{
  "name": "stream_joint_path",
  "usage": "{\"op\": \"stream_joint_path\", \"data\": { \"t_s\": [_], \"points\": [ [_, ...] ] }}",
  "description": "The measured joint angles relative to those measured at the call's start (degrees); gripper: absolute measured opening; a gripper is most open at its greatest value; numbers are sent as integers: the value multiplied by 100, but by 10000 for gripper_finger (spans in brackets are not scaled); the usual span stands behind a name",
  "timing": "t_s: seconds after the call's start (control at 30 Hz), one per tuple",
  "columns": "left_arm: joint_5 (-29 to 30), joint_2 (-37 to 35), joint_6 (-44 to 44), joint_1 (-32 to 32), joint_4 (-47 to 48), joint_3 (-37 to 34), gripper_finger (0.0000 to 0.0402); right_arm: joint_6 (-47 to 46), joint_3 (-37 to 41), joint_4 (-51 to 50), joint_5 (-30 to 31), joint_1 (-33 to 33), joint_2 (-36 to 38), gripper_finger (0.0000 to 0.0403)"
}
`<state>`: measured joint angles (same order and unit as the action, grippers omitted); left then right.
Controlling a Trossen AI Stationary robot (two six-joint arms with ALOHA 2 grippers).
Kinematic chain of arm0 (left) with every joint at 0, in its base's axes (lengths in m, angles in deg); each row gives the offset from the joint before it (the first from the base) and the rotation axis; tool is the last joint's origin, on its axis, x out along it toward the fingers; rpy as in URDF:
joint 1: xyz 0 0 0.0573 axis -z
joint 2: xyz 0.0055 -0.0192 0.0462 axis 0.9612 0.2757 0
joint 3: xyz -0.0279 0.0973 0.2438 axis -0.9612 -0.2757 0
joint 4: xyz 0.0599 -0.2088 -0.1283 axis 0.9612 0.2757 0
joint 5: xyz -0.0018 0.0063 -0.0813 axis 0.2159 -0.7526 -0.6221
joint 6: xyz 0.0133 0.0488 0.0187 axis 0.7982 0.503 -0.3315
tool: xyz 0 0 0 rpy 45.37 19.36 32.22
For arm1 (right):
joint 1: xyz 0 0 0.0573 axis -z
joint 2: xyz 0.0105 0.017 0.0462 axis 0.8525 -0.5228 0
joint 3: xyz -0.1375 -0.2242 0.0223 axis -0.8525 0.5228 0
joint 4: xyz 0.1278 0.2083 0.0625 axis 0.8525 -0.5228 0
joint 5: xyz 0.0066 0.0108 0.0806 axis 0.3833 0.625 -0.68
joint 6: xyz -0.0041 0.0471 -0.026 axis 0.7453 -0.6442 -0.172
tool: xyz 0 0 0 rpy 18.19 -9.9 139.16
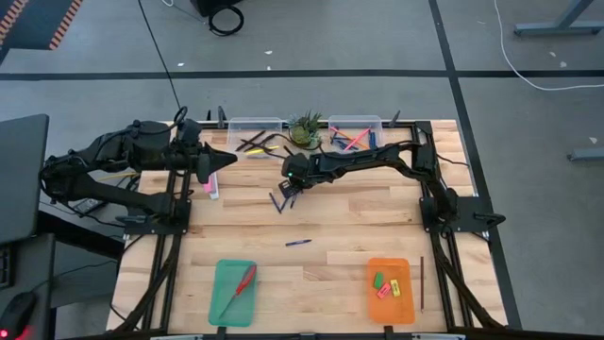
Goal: Sort crayons/erasers/pens/pencils in bins
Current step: Put the blue crayon into the right transparent bin
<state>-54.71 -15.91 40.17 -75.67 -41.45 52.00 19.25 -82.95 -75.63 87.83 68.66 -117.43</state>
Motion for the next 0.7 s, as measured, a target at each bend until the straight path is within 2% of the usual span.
{"op": "stream_joint_path", "data": {
  "t_s": [0.07,0.23,0.43,0.5,0.7],
  "points": [
    [0,1,0,0,-1,0,55,347,0,95,-16,0,0,100],
    [-2,1,0,-1,-1,0,51,1794,0,404,-649,-34,0,100],
    [-1,1,113,-2,-1,0,57,5103,0,293,-1162,-169,40,100],
    [-2,2,144,-2,3,0,59,5842,0,190,-1187,-212,71,100],
    [0,1,160,-2,6,0,54,6800,-2,210,-1250,-234,101,100]
  ]
}}
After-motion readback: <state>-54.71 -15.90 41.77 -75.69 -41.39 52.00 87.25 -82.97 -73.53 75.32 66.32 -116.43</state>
